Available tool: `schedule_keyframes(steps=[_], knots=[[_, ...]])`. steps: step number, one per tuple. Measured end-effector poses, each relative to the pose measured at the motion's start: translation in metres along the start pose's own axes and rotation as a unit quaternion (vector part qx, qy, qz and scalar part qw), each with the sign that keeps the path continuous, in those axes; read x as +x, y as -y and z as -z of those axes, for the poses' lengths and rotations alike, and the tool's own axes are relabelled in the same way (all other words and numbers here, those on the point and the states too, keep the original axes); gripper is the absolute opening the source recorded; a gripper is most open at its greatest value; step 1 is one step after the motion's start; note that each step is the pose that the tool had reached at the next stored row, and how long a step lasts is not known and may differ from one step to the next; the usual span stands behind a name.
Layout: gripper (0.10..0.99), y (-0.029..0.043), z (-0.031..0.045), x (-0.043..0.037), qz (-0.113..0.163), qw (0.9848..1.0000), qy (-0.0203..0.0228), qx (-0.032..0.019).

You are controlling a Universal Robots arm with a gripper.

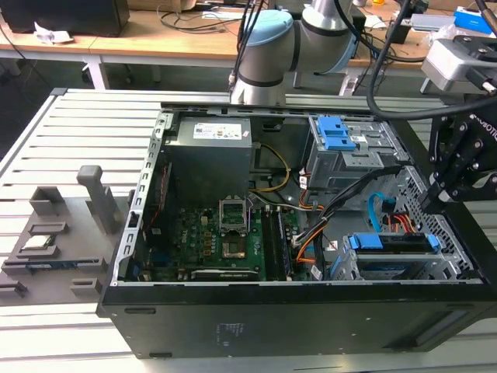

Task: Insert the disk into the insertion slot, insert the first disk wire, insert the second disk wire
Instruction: 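Insert the first disk wire, then insert the second disk wire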

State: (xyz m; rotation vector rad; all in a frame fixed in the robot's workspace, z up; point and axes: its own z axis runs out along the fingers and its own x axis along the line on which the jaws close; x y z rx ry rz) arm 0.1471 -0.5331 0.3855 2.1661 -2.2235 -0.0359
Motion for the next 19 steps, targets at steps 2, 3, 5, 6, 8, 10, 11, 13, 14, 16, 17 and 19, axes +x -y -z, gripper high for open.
schedule_keyframes(steps=[2, 3, 5, 6, 8, 10, 11, 13, 14, 16, 17, 19], knots=[[0.106, 0.0000, 0.0000, 0.0000, 0.000, 1.0000, 0.0001, 0.0000], [0.106, 0.0000, 0.0000, 0.0000, 0.000, 1.0000, 0.0000, 0.0000], [0.106, 0.0000, 0.0000, 0.0000, 0.000, 1.0000, 0.0001, 0.0000], [0.106, 0.0000, 0.0000, 0.0000, 0.000, 1.0000, 0.0001, 0.0000], [0.235, 0.0000, 0.0000, 0.0000, 0.000, 1.0000, 0.0001, 0.0000], [0.302, -0.0002, 0.0000, -0.0001, 0.000, 1.0000, 0.0001, 0.0000], [0.302, -0.0008, 0.0000, -0.0003, 0.000, 1.0000, 0.0001, 0.0000], [0.302, -0.0047, -0.0007, -0.0024, 0.000, 1.0000, 0.0001, 0.0000], [0.302, -0.0086, -0.0009, -0.0039, 0.000, 1.0000, 0.0001, 0.0000], [0.302, -0.0133, -0.0011, -0.0046, 0.000, 1.0000, 0.0001, 0.0000], [0.302, -0.0153, -0.0012, -0.0046, 0.000, 1.0000, 0.0001, 0.0000], [0.302, -0.0227, -0.0015, -0.0046, 0.000, 1.0000, 0.0001, 0.0000]])
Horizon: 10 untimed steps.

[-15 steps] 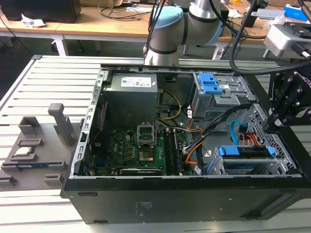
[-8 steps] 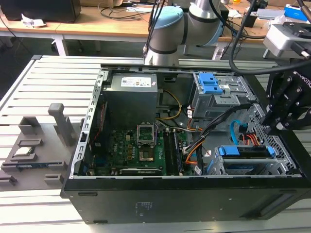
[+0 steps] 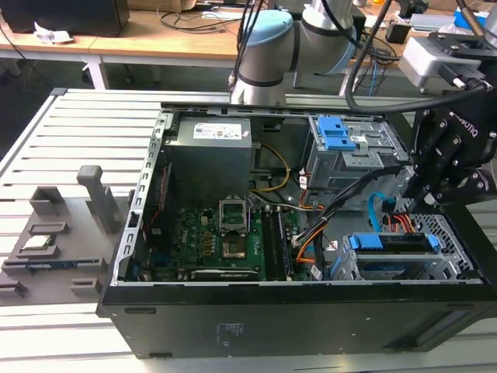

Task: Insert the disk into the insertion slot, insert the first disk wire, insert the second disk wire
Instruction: 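Insert the second disk wire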

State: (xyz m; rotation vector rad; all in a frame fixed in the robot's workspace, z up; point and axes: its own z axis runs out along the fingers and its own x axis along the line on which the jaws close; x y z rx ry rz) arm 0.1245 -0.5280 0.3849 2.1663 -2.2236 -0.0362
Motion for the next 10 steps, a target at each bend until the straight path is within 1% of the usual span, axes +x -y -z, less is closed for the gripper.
schedule_keyframes(steps=[2, 5, 7, 8, 9, 10], knots=[[0.302, -0.0061, -0.0004, -0.0007, 0.000, 1.0000, 0.0000, 0.0000], [0.302, -0.0105, -0.0007, -0.0036, 0.000, 1.0000, 0.0000, 0.0000], [0.302, -0.0135, -0.0014, -0.0087, 0.000, 1.0000, 0.0000, 0.0000], [0.302, -0.0166, -0.0021, -0.0106, 0.000, 1.0000, 0.0000, 0.0000], [0.302, -0.0205, -0.0035, -0.0104, 0.000, 1.0000, -0.0001, 0.0000], [0.302, -0.0220, -0.0045, -0.0104, 0.000, 1.0000, -0.0002, 0.0000]])
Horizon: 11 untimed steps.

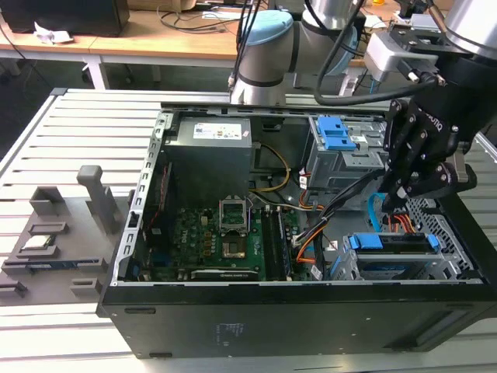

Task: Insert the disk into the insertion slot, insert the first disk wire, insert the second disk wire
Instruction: 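Insert the second disk wire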

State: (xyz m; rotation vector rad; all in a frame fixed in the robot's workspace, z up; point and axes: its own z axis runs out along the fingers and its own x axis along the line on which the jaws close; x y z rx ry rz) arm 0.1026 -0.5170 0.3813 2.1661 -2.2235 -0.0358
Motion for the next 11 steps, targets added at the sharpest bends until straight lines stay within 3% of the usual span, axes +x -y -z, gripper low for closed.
schedule_keyframes(steps=[4, 9, 11], knots=[[0.302, -0.0018, -0.0054, 0.0000, 0.000, 1.0000, -0.0016, 0.0000], [0.302, -0.0017, -0.0057, 0.0000, 0.000, 1.0000, -0.0016, 0.0000], [0.220, -0.0017, -0.0058, 0.0000, 0.000, 1.0000, -0.0016, 0.0000]])
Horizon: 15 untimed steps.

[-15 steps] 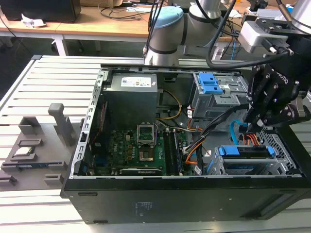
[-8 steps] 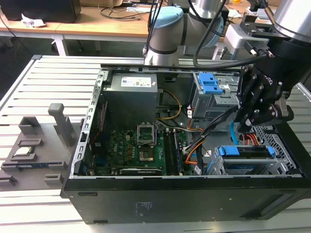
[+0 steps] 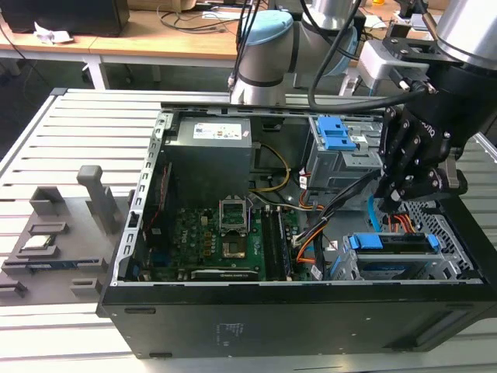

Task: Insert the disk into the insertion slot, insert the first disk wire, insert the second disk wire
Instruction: 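Insert the second disk wire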

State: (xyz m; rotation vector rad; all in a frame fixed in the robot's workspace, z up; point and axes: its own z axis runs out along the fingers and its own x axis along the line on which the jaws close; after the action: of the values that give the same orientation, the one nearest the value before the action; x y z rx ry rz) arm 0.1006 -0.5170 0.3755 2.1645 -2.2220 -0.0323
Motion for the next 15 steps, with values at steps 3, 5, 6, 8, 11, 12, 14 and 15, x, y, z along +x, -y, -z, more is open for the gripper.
schedule_keyframes(steps=[3, 5, 6, 8, 11, 12, 14, 15], knots=[[0.102, 0.0000, -0.0001, 0.0000, 0.000, 1.0000, 0.0000, 0.0000], [0.102, 0.0000, -0.0004, 0.0006, 0.000, 1.0000, 0.0002, 0.0000], [0.102, 0.0000, -0.0005, 0.0021, 0.000, 1.0000, 0.0002, 0.0000], [0.102, 0.0003, -0.0004, 0.0110, 0.000, 1.0000, 0.0000, 0.0000], [0.102, 0.0006, -0.0011, 0.0211, 0.000, 1.0000, -0.0015, 0.0000], [0.102, 0.0011, -0.0021, 0.0218, 0.000, 1.0000, -0.0015, 0.0000], [0.102, 0.0043, -0.0074, 0.0223, 0.000, 1.0000, -0.0016, -0.0002], [0.102, 0.0062, -0.0104, 0.0222, 0.000, 1.0000, -0.0016, -0.0003]])
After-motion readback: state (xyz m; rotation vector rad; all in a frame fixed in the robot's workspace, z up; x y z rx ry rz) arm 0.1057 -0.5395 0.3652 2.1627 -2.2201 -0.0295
